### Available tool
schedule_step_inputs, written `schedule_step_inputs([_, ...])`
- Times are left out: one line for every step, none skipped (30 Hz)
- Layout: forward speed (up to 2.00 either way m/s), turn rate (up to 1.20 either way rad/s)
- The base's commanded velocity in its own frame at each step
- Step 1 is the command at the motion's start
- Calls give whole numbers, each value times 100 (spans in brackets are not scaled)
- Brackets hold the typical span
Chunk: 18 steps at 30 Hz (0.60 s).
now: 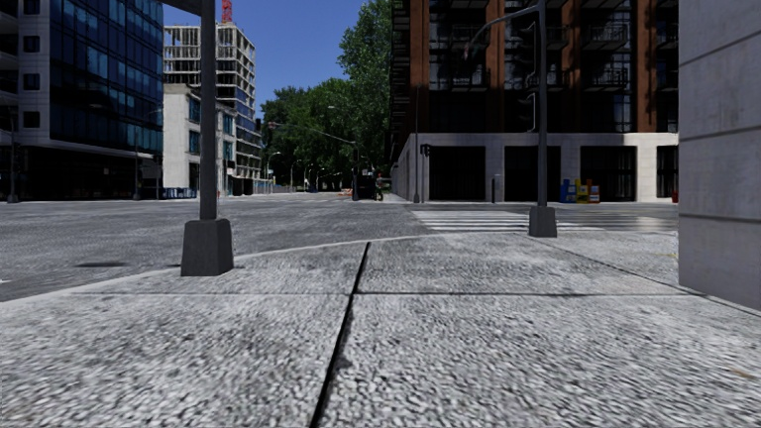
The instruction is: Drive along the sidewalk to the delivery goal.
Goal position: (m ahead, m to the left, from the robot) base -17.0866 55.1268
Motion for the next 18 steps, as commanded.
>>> schedule_step_inputs([120,0])
schedule_step_inputs([120,0])
schedule_step_inputs([120,0])
schedule_step_inputs([120,0])
schedule_step_inputs([120,0])
schedule_step_inputs([121,0])
schedule_step_inputs([121,0])
schedule_step_inputs([121,0])
schedule_step_inputs([121,0])
schedule_step_inputs([121,13])
schedule_step_inputs([121,13])
schedule_step_inputs([121,25])
schedule_step_inputs([121,47])
schedule_step_inputs([121,63])
schedule_step_inputs([121,63])
schedule_step_inputs([121,70])
schedule_step_inputs([121,77])
schedule_step_inputs([121,81])
